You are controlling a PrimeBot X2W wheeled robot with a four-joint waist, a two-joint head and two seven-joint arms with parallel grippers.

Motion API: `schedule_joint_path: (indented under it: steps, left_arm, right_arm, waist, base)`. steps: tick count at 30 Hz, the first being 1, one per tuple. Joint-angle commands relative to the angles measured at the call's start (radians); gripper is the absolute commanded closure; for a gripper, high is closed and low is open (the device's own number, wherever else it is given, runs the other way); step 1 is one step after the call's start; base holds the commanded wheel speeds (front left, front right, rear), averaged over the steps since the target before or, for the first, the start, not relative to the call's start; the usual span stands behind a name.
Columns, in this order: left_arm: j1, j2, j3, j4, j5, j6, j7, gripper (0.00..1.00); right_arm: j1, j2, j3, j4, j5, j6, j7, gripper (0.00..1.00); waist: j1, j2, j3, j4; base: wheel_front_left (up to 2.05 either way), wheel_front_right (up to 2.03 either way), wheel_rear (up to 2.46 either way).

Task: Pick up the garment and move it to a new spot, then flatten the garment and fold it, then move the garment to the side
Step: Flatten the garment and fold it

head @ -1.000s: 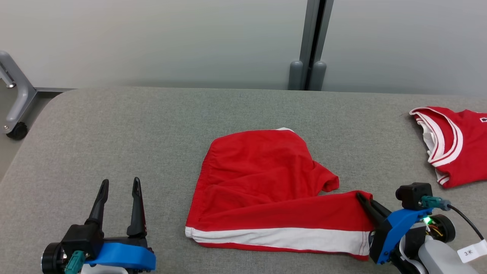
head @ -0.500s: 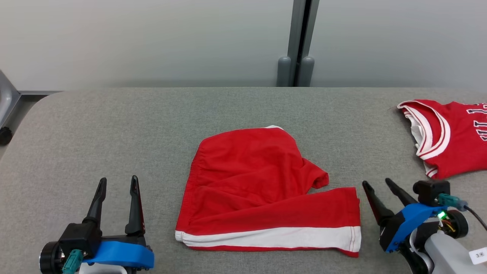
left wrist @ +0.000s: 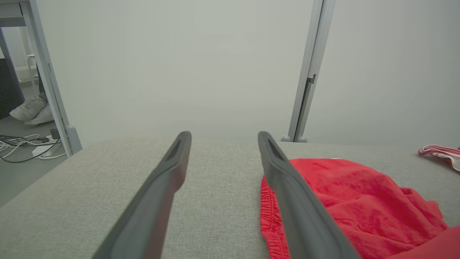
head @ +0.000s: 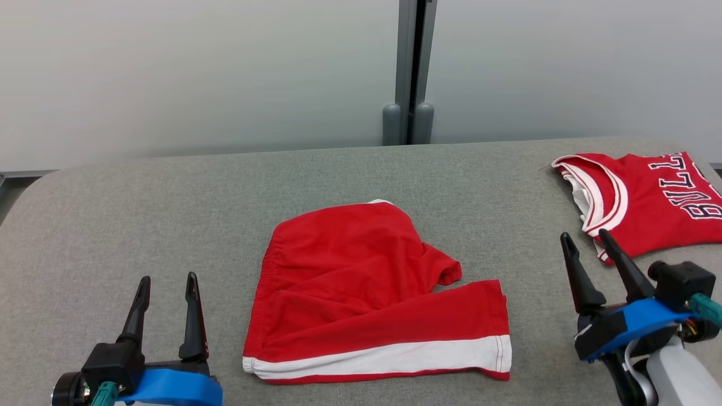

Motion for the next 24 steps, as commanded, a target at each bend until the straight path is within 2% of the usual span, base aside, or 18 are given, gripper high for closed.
schedule_joint_path:
  steps: [1, 13, 24]
  left_arm:
    - [0.014, -0.001, 0.003, -0.001, 0.006, 0.002, -0.005, 0.00]
    - [0.032, 0.000, 0.021, 0.004, 0.024, 0.001, -0.005, 0.00]
    - [0.041, 0.000, 0.024, 0.020, 0.033, 0.009, -0.005, 0.00]
  right_arm:
    - [0.049, 0.029, -0.032, -0.057, -0.038, 0.000, -0.004, 0.00]
    - [0.239, 0.167, -0.138, -0.236, -0.160, 0.000, 0.008, 0.00]
    - [0.351, 0.229, -0.193, -0.382, -0.243, 0.000, 0.087, 0.00]
  waist:
    - [-0.0001, -0.0001, -0.010, -0.007]
    - [-0.0001, -0.0001, -0.034, -0.004]
    - [-0.0001, -0.0001, -0.047, -0.001]
  base:
    - [0.00, 0.00, 0.00]
    - [0.00, 0.00, 0.00]
    - [0.00, 0.00, 0.00]
